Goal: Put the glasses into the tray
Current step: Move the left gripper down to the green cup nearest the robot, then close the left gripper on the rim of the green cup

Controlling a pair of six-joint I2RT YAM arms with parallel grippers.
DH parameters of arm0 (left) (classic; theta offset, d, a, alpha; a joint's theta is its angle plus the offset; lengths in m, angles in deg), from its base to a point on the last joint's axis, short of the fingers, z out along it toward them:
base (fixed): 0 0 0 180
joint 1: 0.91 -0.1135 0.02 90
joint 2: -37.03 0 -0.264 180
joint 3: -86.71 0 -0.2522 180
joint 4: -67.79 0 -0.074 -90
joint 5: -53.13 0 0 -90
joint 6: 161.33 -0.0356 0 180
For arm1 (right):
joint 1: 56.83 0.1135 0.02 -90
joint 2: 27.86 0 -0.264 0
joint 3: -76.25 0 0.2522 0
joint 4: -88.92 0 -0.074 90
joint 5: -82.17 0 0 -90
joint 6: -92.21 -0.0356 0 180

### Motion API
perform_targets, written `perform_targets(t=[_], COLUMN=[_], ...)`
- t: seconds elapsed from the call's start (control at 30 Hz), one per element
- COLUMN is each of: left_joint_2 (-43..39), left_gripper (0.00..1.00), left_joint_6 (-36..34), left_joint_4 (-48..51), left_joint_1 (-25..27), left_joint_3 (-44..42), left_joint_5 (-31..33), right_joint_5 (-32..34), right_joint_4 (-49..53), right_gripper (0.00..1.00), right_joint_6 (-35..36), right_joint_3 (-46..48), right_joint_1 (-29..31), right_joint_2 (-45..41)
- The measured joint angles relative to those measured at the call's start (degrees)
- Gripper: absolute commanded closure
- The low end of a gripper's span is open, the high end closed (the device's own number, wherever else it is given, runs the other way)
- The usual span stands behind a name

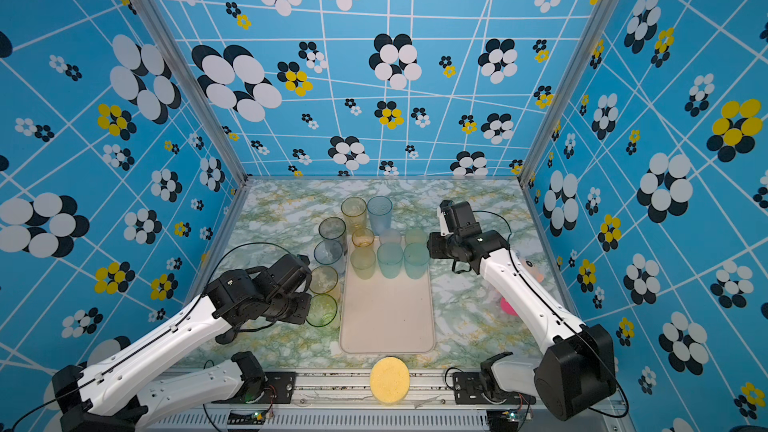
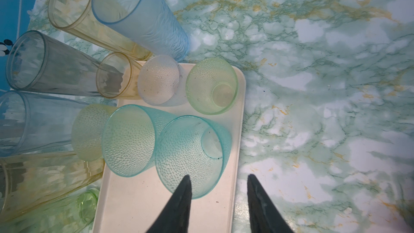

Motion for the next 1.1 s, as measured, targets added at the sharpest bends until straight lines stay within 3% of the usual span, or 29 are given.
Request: perform_targets(t=[0.83, 1.1], left_joint_2=[3.0, 3.8], left_gripper=[0.82, 0.89], left_joint_6=[-0.3, -0.5], left_joint_4=[-0.7, -0.7], left_joint_1=[0.0, 0.1], left_joint_3=[-0.7, -0.7], left_joint_5=[0.0, 0.7], right_joint_5=[0.0, 0.0], right_joint_4=[-0.3, -0.3], right_gripper=[0.57, 0.57], right_joint_6=[0.0, 0.0], right_joint_3=[0.6, 0.6], right_joint_1=[0.0, 0.0], right_joint_2=[-0.1, -0.1])
